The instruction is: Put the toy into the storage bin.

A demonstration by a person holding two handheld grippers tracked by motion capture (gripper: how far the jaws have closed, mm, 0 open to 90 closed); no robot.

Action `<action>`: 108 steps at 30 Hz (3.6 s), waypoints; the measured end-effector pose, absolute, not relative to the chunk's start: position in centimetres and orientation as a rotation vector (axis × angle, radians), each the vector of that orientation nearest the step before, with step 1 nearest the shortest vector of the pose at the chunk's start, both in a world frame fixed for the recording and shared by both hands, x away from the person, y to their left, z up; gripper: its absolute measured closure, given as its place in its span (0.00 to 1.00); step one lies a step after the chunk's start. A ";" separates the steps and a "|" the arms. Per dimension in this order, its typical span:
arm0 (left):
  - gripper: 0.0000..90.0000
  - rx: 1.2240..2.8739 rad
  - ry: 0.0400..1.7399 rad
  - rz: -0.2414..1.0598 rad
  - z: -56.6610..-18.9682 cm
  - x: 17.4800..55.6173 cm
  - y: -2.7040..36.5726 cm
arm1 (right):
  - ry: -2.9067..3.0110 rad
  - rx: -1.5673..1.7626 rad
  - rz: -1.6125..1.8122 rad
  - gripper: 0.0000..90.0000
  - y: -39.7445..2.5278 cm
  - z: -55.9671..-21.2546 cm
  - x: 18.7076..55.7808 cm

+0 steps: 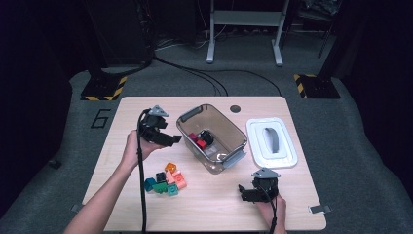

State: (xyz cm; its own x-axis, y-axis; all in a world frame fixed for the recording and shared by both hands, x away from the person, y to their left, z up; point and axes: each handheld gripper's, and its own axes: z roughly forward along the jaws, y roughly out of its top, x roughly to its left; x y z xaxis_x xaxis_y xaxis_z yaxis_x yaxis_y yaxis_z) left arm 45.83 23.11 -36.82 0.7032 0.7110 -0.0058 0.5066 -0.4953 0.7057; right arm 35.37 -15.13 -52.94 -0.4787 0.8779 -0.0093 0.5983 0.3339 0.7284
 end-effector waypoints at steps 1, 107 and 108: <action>0.20 2.209 0.930 0.372 -37.1 45.6 23.6 | 2.202 1.300 0.945 0.07 -15.1 -52.9 35.4; 0.66 2.249 0.948 0.365 -38.0 47.6 24.5 | 2.197 1.316 0.945 0.07 -15.1 -52.9 35.3; 0.66 2.254 0.941 0.370 -37.7 47.7 24.3 | 2.197 1.315 0.945 0.07 -15.1 -52.9 35.3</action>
